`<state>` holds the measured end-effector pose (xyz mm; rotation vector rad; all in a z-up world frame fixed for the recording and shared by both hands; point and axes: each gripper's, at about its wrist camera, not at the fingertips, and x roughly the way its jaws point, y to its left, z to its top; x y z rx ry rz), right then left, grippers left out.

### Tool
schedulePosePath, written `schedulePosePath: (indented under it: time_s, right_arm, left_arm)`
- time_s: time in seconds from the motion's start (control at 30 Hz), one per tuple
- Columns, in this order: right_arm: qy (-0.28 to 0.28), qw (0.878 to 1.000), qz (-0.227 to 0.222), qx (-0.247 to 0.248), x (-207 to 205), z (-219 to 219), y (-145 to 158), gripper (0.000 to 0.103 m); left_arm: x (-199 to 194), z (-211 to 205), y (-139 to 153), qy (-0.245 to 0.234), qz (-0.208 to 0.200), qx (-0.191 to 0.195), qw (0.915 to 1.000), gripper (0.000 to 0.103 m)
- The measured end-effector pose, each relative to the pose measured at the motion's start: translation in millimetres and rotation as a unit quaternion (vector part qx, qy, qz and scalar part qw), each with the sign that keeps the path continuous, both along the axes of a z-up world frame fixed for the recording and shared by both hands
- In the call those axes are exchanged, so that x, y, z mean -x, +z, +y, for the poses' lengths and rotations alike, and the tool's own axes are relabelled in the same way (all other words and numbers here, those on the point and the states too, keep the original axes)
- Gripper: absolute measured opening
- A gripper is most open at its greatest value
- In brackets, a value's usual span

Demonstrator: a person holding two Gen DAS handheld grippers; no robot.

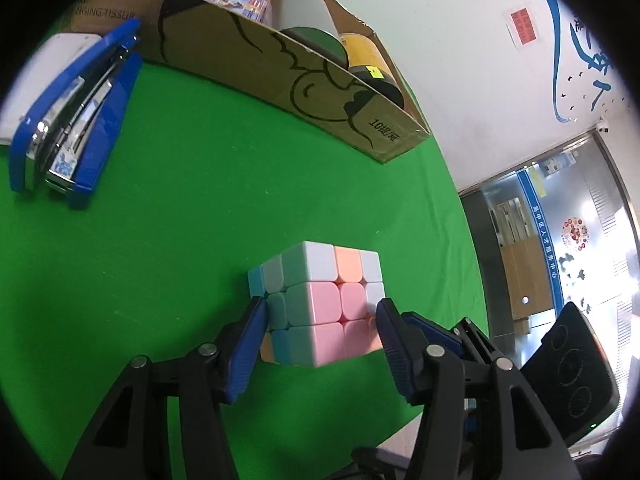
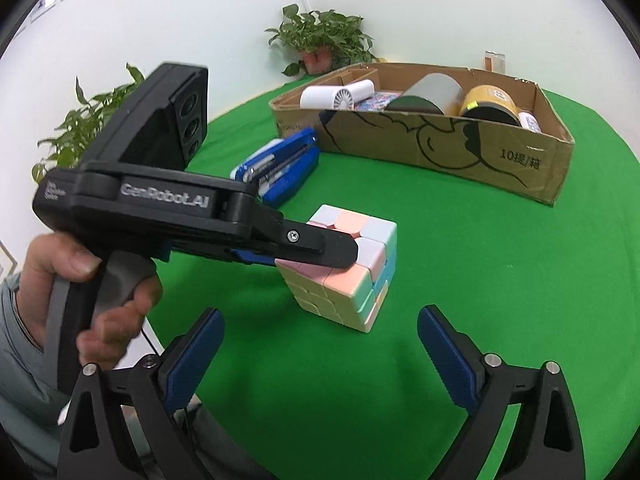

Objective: Organize rigid objects
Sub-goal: 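Grasp the pastel Rubik's cube with the right tool and lift, then carry the cube into the box beside the fan and release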

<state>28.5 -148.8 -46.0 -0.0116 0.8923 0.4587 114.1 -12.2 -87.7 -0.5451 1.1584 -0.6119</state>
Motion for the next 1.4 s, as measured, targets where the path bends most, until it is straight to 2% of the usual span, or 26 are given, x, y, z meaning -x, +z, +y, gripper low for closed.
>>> schedulePosePath:
  time_s: [0.07, 0.13, 0.27, 0.33, 0.4, 0.47, 0.53, 0.6, 0.8, 0.97, 1.27, 1.4]
  right_arm:
    - [-0.001, 1.000, 0.001, 0.011, -2, -4, -2, 0.092]
    - [-0.008, 1.000, 0.014, 0.017, -8, -6, -7, 0.082]
    - [-0.008, 1.000, 0.027, 0.015, -15, 4, -18, 0.080]
    - [-0.009, 0.999, 0.031, 0.014, -18, 12, -24, 0.076]
    - [-0.017, 0.999, 0.030, 0.030, -20, 17, -28, 0.073]
    - [-0.028, 0.998, 0.030, 0.042, -23, 18, -32, 0.070]
    - [-0.043, 0.997, 0.030, 0.051, -25, 16, -33, 0.061]
    - [-0.048, 0.997, 0.027, 0.055, -24, 18, -33, 0.060]
    - [-0.073, 0.996, 0.022, 0.056, -23, 22, -33, 0.059]
    - [-0.077, 0.996, 0.007, 0.054, -24, 24, -22, 0.059]
    - [-0.077, 0.994, -0.053, 0.057, -43, 36, 21, 0.059]
    - [-0.072, 0.993, -0.070, 0.058, -58, 43, 34, 0.059]
  left_arm:
    - [-6, 3, -4, 0.004, 0.013, 0.017, 0.9998, 0.054]
    - [-11, 12, -8, 0.014, 0.025, 0.028, 0.9992, 0.054]
    - [-14, 11, -13, -0.003, 0.040, 0.042, 0.9983, 0.055]
    - [-13, 5, -16, -0.015, 0.044, 0.051, 0.9976, 0.056]
    - [-14, 2, -22, -0.011, 0.057, 0.060, 0.9965, 0.064]
    - [-14, 3, -27, -0.005, 0.070, 0.076, 0.9947, 0.065]
    - [-12, 1, -27, -0.004, 0.068, 0.076, 0.9948, 0.065]
    - [-11, 1, -26, -0.001, 0.068, 0.072, 0.9950, 0.065]
    - [-8, -2, -18, -0.008, 0.051, 0.054, 0.9972, 0.065]
    - [-5, -1, 1, -0.004, 0.020, 0.046, 0.9987, 0.065]
    - [-16, 13, 53, -0.008, -0.057, 0.037, 0.9977, 0.065]
    - [-27, 21, 67, -0.002, -0.076, 0.030, 0.9967, 0.064]
